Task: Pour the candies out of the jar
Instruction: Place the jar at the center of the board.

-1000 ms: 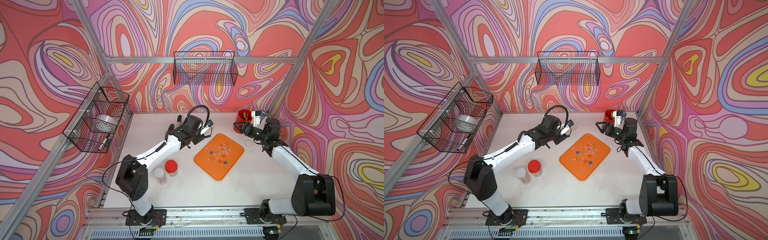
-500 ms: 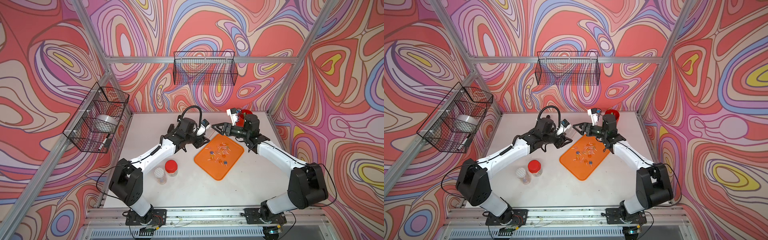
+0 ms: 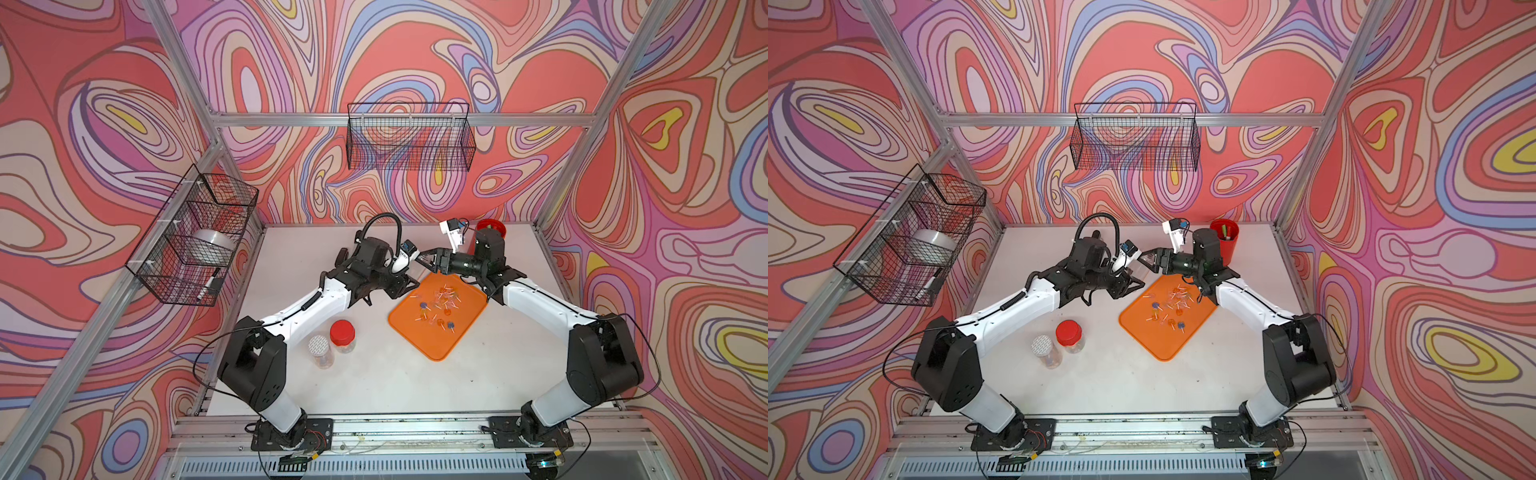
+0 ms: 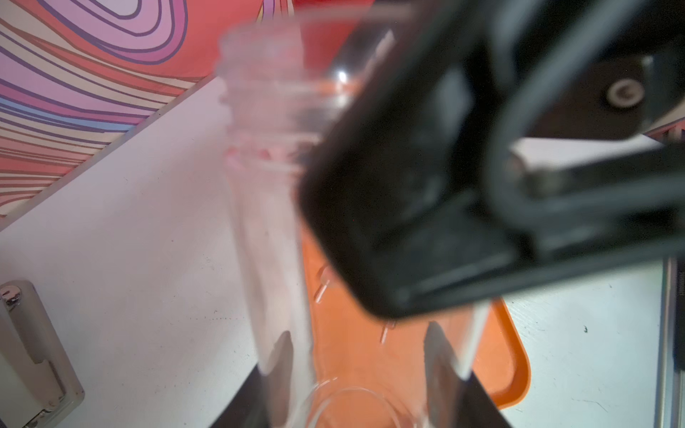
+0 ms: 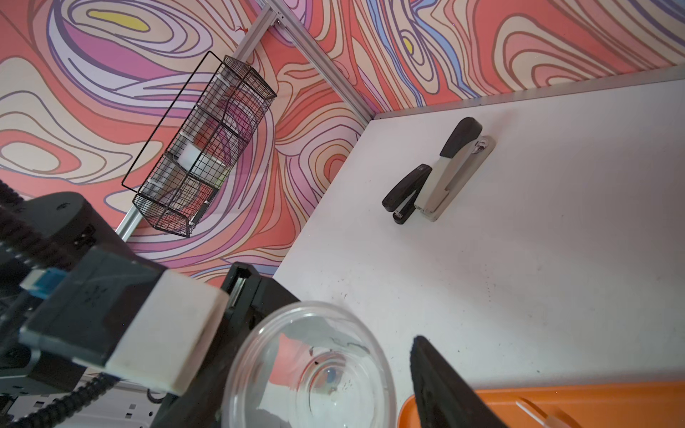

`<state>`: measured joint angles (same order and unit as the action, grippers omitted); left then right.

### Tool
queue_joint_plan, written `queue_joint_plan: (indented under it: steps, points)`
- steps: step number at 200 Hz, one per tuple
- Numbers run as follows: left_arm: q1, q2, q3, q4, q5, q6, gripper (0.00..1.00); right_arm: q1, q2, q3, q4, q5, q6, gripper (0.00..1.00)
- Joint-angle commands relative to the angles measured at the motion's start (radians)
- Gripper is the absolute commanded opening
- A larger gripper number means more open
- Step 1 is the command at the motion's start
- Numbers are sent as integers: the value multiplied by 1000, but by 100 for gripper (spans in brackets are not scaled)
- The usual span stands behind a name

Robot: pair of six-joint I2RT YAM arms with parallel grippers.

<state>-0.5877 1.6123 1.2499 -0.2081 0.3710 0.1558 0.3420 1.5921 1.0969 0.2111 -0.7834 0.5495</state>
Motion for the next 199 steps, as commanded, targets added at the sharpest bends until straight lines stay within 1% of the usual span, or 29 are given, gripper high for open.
queue_joint_plan:
  steps: [1,27,32,36,42,51,53,59,60,62,91,109,116,127,145,172,199]
  points:
    - [1,-7,16,7,43,-13,0,8,26,15,-9,18,-14,64]
    - [2,-11,13,1,38,-9,0,7,25,15,-4,22,-9,50]
    - [2,-10,13,0,37,-10,4,7,24,15,-4,24,-10,49]
    - [2,-10,14,0,36,-11,8,8,23,15,-3,24,-10,48]
    - [3,-9,14,-2,34,-12,21,6,22,15,-3,30,-10,46]
    - [7,-9,13,3,36,-28,43,7,22,15,-10,51,-15,46]
    - [9,-9,11,4,39,-32,53,6,22,16,-13,58,-17,45]
    - [15,-9,8,10,46,-44,93,7,23,19,-22,75,-23,45]
    - [16,-9,7,11,46,-44,97,7,23,20,-23,77,-26,45]
    - [18,-9,6,14,49,-50,99,6,25,22,-29,84,-29,45]
    - [59,-31,-49,89,62,-131,100,6,94,98,-146,233,-148,43]
    - [87,-60,-92,134,21,-184,100,5,160,145,-168,356,-187,41]
    - [95,-70,-106,145,0,-203,100,6,173,160,-164,411,-193,41]
    - [107,-90,-133,168,-30,-236,100,5,247,185,-155,508,-207,41]
    - [135,-126,-192,216,-72,-299,100,5,334,229,-124,625,-215,40]
    - [186,-186,-276,287,-69,-376,100,6,424,271,-65,740,-211,40]
    - [207,-228,-322,316,-88,-382,100,5,471,281,3,818,-216,40]
